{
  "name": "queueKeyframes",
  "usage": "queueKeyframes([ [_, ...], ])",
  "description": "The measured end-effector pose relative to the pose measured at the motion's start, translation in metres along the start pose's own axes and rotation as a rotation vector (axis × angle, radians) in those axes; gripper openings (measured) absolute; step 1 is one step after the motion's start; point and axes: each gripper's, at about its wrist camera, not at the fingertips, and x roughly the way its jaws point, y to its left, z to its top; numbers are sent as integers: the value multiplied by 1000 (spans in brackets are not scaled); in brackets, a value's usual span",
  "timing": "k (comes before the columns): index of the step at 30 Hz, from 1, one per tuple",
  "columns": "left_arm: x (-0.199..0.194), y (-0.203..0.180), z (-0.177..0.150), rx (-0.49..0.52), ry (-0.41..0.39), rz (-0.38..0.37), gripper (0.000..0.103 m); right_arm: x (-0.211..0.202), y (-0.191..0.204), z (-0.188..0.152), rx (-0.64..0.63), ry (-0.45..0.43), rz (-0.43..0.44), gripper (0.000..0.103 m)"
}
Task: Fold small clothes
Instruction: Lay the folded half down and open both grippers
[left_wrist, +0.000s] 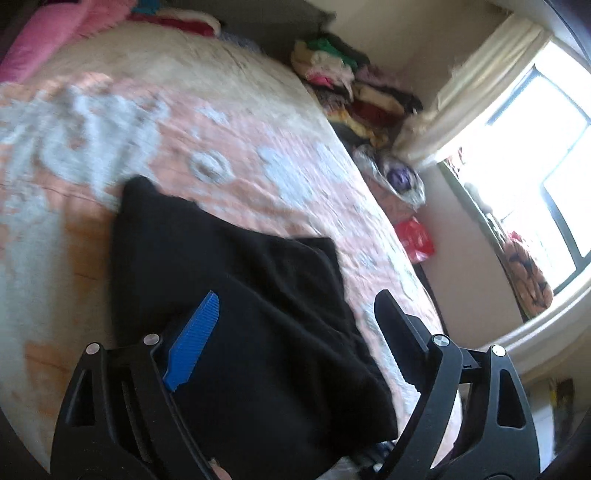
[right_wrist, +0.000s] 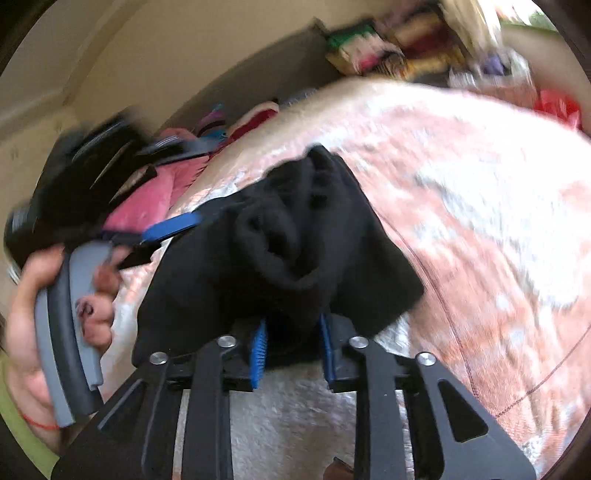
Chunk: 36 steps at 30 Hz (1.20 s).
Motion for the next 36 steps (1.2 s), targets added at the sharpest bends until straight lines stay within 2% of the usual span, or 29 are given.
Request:
queueKeyframes([
  [2,-12,10,-7,18,-19,69,79,-4,0,2,10,15,27,34],
  [4,-20,18,-15,42,-29,116,79,-7,6,5,-7,24,47,59],
  [5,-23,22,-21,55,-36,153,79,-8,9,8,-20,29,60,64],
  [6,-25,26,-25,63,-38,170,79,-9,13,10,-33,28,66,72],
  [7,-26,30,-28,70,-40,179,79,-10,18,16,-58,28,66,75],
  [11,-26,37,-40,105,-33,213,79,5,22,46,-70,70,66,76],
  [18,-23,31,-44,160,-20,192,79,51,5,90,50,182,103,77],
  [19,-22,30,-44,163,-16,188,79,55,6,93,53,191,96,70],
  [20,-21,29,-45,163,-13,182,79,58,6,97,30,197,81,56],
  [21,-20,27,-45,163,-7,172,79,62,10,101,-4,200,64,25],
  [24,-19,19,-46,175,12,162,78,61,21,109,-89,207,69,22],
  [27,-23,8,-49,203,12,140,78,38,26,119,-174,149,72,22],
  [29,-19,3,-53,216,34,138,78,34,19,120,-202,134,18,22],
  [30,-17,0,-55,228,39,148,78,39,14,116,-217,156,-11,22],
  [32,-15,-3,-60,254,39,174,78,49,4,107,-203,190,-26,23],
  [36,-15,0,-62,246,50,172,78,49,-8,97,-162,173,-48,35],
])
